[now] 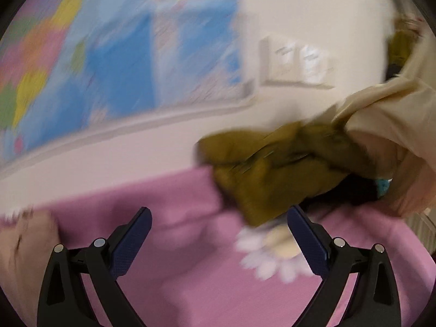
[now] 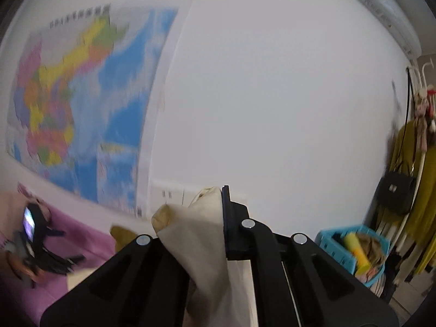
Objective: Fold large clothes
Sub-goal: 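Lift the shirt up off the bed with the right gripper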
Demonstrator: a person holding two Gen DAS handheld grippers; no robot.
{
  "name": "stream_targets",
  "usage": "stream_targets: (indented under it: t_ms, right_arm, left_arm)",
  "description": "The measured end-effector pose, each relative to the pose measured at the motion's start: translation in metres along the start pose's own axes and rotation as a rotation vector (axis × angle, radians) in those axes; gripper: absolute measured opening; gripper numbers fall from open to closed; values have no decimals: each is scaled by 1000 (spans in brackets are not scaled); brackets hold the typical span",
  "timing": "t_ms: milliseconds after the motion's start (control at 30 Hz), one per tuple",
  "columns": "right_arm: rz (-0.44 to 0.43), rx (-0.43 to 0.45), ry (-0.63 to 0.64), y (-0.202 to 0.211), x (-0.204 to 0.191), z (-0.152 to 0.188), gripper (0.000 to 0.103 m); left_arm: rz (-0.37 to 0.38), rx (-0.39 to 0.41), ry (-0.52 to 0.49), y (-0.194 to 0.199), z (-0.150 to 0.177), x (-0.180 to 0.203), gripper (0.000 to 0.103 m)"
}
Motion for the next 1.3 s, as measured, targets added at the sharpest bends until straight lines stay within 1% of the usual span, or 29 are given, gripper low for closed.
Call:
stream_targets:
  t_ms: [100,133,200,267,367,433,500,533,600,700,767,800,833,867,900,933,967,1033,1100,1133,1200,1233,1267,1300]
  right_arm:
    - [-15,101,-41,34,25,-39,1]
    - [-17,139,-57,48,33,-54,1]
    - [-36,196,-97,71,46,-77,1]
    - [-53,255,-119,95,56,-98,1]
    - [-91,306,-168,126,72,-118,1]
    - [-110,320,-191,141,81,-126,1]
    - [-126,317,-205,152,85,-127,1]
    - [-132,316,-216,159,88,-127,1]
    - [-150,319,-218,167,89,-122,1]
    - [-163,314,-205,184,90,-119,1]
    - [-160,293,-187,189,86,-115,1]
    - [-162,277,-187,190,86,-113,1]
    - [-155,264,-186,190,85,-110,1]
    - [-140,248,-183,191,85,-107,1]
    - [-128,231,-185,189,86,-104,1]
    - [-111,216,-188,190,89,-101,1]
    - [-97,203,-197,190,93,-97,1]
    - [-81,195,-216,195,101,-93,1]
    - [-63,207,-230,206,109,-91,1]
    - [-65,213,-238,210,113,-91,1]
    - [-62,238,-236,222,115,-95,1]
    - [-61,243,-233,225,115,-97,1]
    - [-64,247,-231,230,115,-100,1]
    - [-72,252,-226,234,113,-102,1]
  left_arm:
    - [71,59,-72,5,-18,29,96]
    - [116,84,-101,7,-26,45,96]
    - [184,107,-130,11,-34,66,96]
    - [269,139,-148,17,-42,86,96]
    - [372,187,-154,24,-51,109,96]
    - [452,206,-159,28,-55,125,96]
    - [538,243,-168,39,-54,141,96]
    - [600,267,-198,44,-53,156,96]
    - [682,298,-267,48,-52,183,96]
    - [739,290,-298,40,-57,211,96]
    - [763,314,-305,31,-65,228,96]
    - [816,306,-307,25,-69,238,95]
    - [857,302,-307,20,-71,246,84]
    - [870,300,-310,15,-73,251,58]
    - [899,278,-302,10,-74,259,36]
    - [918,256,-279,6,-75,261,1]
    - [939,236,-249,2,-76,261,1]
    - [968,252,-186,8,-80,257,1]
    - [991,292,-146,22,-87,246,1]
    - [999,331,-128,33,-93,237,1]
    - [979,381,-125,54,-102,227,1]
    - [951,411,-152,66,-105,224,7]
    - [938,419,-175,67,-104,222,41]
    - [934,419,-200,70,-102,222,69]
Point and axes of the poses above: each gripper's, at about its wrist camera, not at the fingertips, and y roughly against the way its jaws point, x to its right, z to its underside, the point moved 3 cm from there along -y, roughly the way its jaws point, and after that the axes turned 9 degrees about z, right-handed, at the moved point
